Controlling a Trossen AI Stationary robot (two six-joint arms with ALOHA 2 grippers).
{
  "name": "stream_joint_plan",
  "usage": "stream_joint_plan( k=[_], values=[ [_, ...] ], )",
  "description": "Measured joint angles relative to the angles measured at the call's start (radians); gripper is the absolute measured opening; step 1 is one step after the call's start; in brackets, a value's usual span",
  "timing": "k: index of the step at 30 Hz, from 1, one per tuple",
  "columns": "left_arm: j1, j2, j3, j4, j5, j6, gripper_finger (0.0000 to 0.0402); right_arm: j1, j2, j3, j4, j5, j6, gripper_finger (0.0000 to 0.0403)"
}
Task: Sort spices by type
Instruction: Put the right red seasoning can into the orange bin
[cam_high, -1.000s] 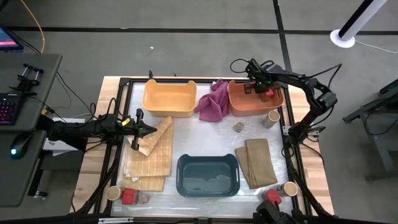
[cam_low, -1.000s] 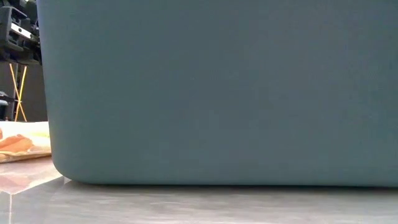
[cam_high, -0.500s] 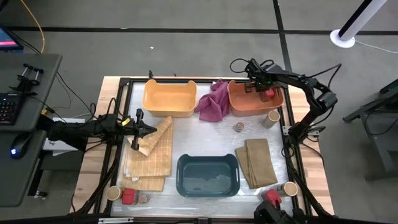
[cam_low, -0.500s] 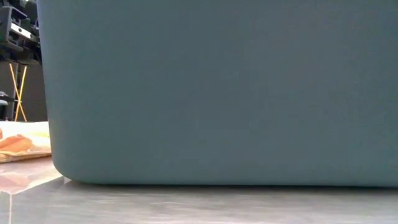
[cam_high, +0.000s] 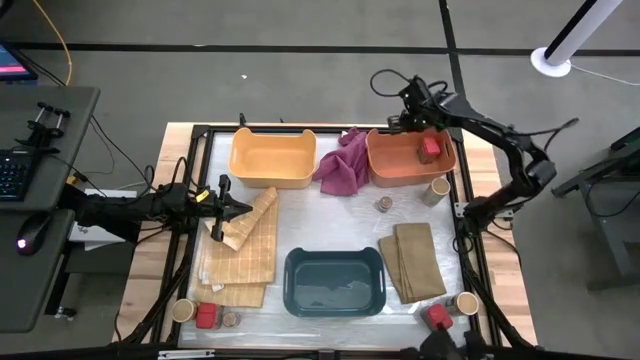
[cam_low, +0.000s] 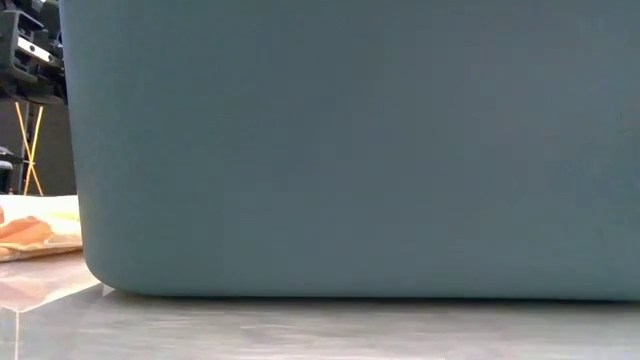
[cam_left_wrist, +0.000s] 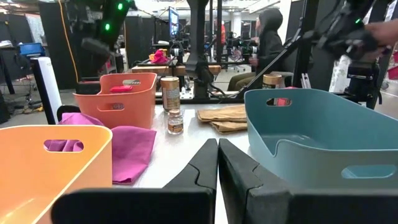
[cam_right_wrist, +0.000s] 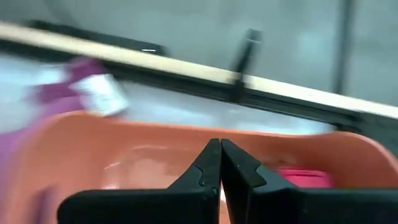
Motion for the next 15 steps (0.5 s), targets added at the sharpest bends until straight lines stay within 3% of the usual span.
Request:
stream_joint_plan(
  k=[7, 15],
  values=[
    [0.000, 0.000, 0.000, 0.000, 0.000, 0.000, 0.0000, 0.154, -0.085, 0.010, -0.008, -0.263, -0.063, 0.0000],
    [0.000, 0.000, 0.000, 0.000, 0.000, 0.000, 0.0000, 0.513, -0.114, 0.010, -0.007, -0.288, -0.017, 0.0000]
  ],
)
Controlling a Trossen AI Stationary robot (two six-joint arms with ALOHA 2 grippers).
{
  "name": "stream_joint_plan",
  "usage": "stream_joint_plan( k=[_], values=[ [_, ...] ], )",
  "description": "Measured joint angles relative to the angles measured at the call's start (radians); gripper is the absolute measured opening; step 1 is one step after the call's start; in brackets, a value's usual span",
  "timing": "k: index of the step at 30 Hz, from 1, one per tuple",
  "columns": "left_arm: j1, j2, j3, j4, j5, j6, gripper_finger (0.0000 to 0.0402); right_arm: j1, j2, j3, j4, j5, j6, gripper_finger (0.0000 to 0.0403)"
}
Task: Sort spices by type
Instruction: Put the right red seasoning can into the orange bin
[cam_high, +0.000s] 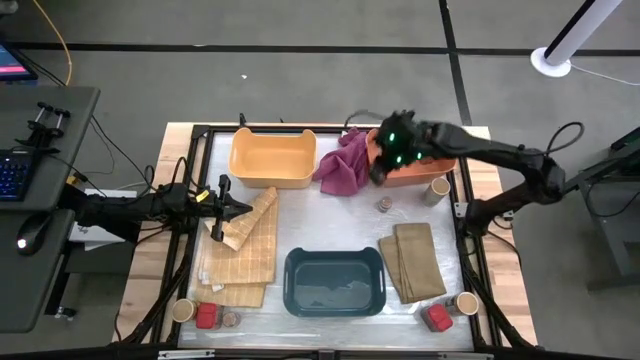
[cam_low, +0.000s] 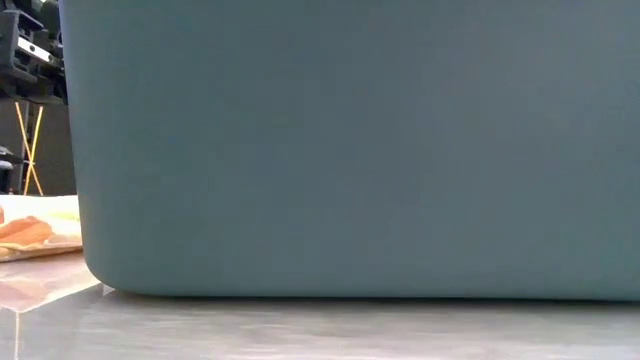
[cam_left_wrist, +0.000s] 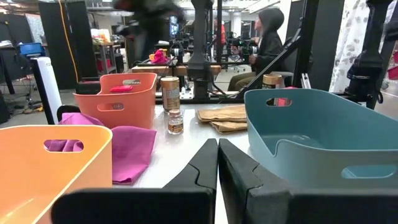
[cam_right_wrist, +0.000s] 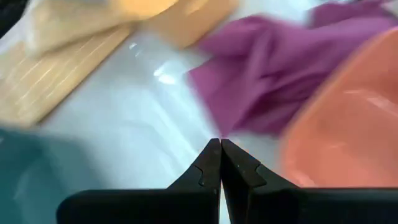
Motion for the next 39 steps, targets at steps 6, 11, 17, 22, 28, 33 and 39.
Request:
stream_joint_plan(
  k=[6, 11, 17, 22, 28, 33, 39],
  values=[
    [0.000, 0.000, 0.000, 0.000, 0.000, 0.000, 0.0000, 0.260, 0.000, 0.000, -0.074, 0.000, 0.165, 0.0000],
    [0.000, 0.000, 0.000, 0.000, 0.000, 0.000, 0.0000, 0.459, 0.000, -0.001, -0.201, -0.010, 0.358, 0.0000],
    [0.000, 0.000, 0.000, 0.000, 0.000, 0.000, 0.0000, 0.646, 0.000, -0.001, -0.251, -0.169, 0.632, 0.0006],
    [0.000, 0.000, 0.000, 0.000, 0.000, 0.000, 0.0000, 0.800, 0.003, -0.001, -0.311, -0.206, 0.890, 0.0058],
    [0.000, 0.000, 0.000, 0.000, 0.000, 0.000, 0.0000, 0.951, 0.034, -0.058, -0.281, -0.310, 1.147, 0.0183],
    [0.000, 0.000, 0.000, 0.000, 0.000, 0.000, 0.0000, 1.009, 0.081, -0.117, -0.168, -0.389, 1.238, 0.0268],
    [0.000, 0.000, 0.000, 0.000, 0.000, 0.000, 0.0000, 1.017, 0.153, -0.123, -0.142, -0.445, 1.246, 0.0292]
  ],
)
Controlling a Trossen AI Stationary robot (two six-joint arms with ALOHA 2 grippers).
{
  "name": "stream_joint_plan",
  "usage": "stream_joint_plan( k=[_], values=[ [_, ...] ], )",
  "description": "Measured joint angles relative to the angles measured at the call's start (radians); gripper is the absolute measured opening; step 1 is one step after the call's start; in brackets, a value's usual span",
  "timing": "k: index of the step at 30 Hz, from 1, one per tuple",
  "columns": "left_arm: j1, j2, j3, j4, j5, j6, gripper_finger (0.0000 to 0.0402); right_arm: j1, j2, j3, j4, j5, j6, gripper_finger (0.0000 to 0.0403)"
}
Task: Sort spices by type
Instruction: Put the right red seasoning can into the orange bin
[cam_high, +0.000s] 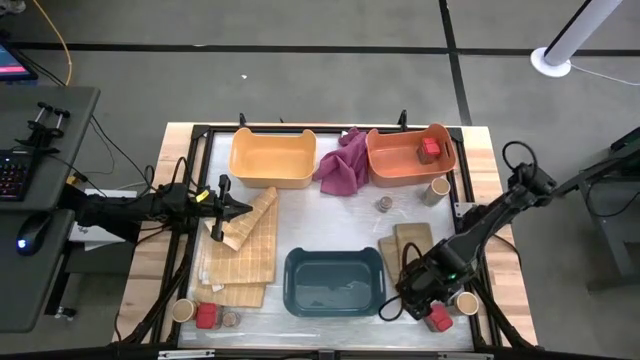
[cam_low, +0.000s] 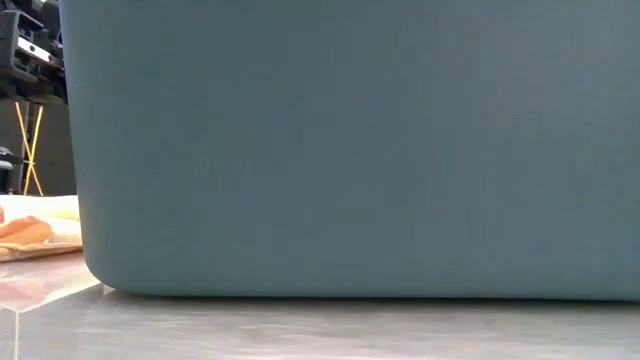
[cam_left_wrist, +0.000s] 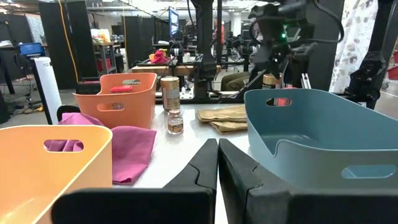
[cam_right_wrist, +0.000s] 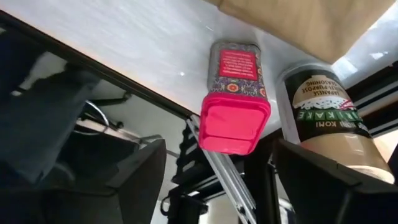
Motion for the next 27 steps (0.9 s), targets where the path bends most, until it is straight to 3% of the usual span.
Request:
stream_joint_plan(
  k=[15, 27],
  values=[
    [0.000, 0.000, 0.000, 0.000, 0.000, 0.000, 0.0000, 0.000, 0.202, 0.000, -0.003, -0.143, -0.061, 0.0293],
    [0.000, 0.000, 0.000, 0.000, 0.000, 0.000, 0.0000, 0.002, 0.269, 0.000, 0.048, -0.146, -0.092, 0.0290]
  ],
)
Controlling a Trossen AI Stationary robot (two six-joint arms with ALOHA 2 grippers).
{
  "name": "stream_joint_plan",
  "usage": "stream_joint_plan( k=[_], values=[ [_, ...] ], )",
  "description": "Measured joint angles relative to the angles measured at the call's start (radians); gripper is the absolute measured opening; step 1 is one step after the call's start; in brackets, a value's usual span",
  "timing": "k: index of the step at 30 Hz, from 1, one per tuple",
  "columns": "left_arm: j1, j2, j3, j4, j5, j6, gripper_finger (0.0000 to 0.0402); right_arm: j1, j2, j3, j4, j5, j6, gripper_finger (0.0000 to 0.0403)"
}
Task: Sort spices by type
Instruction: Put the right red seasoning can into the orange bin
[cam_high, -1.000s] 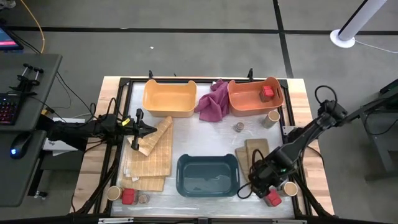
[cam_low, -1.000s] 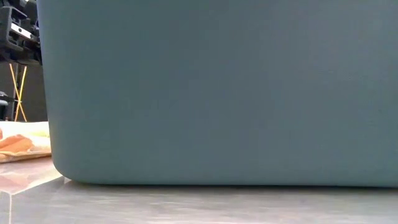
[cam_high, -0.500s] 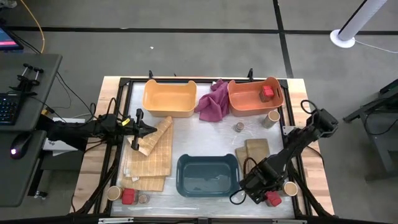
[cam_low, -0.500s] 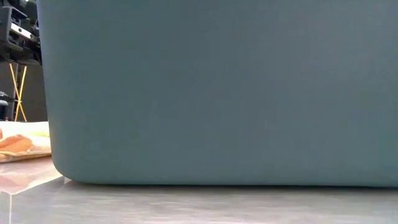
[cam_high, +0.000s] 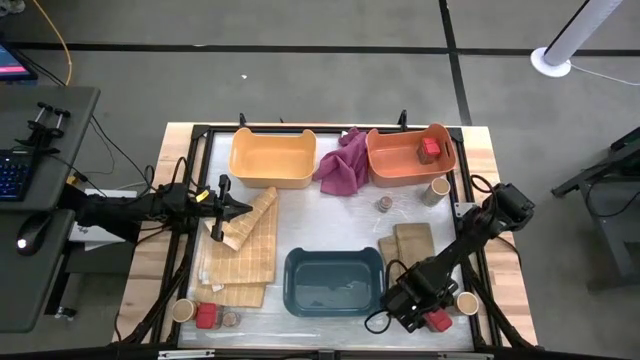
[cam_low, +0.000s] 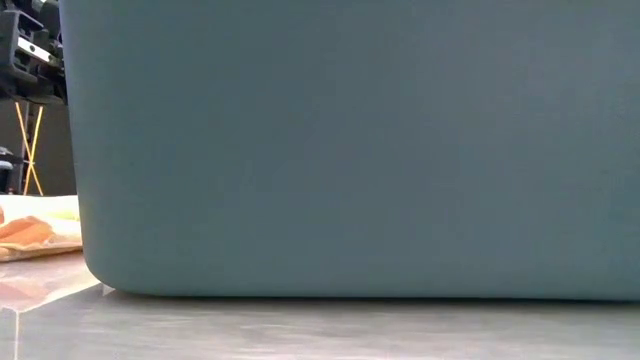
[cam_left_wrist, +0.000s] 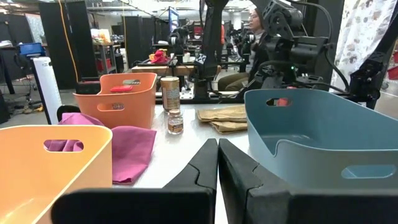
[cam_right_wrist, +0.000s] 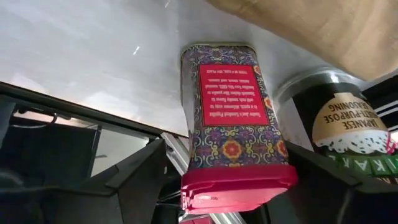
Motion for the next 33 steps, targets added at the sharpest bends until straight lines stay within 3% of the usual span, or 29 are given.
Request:
stream_joint_plan(
  k=[3, 8, 19, 23, 28, 33],
  values=[
    [0.000, 0.000, 0.000, 0.000, 0.000, 0.000, 0.0000, 0.000, 0.000, 0.000, 0.002, -0.004, -0.016, 0.0273],
    [0.000, 0.000, 0.000, 0.000, 0.000, 0.000, 0.0000, 0.000, -0.001, 0.046, -0.049, -0.027, -0.103, 0.0209],
    [0.000, 0.000, 0.000, 0.000, 0.000, 0.000, 0.0000, -0.052, -0.002, 0.364, -0.444, -0.011, -0.457, 0.0209],
    [0.000, 0.000, 0.000, 0.000, 0.000, 0.000, 0.0000, -0.119, -0.002, 0.533, -0.621, 0.116, -0.542, 0.0209],
    [0.000, 0.000, 0.000, 0.000, 0.000, 0.000, 0.0000, -0.275, -0.057, 0.641, -0.617, 0.362, -0.541, 0.0209],
    [0.000, 0.001, 0.000, 0.000, 0.000, 0.000, 0.0000, -0.500, -0.138, 0.659, -0.614, 0.631, -0.599, 0.0209]
  ],
)
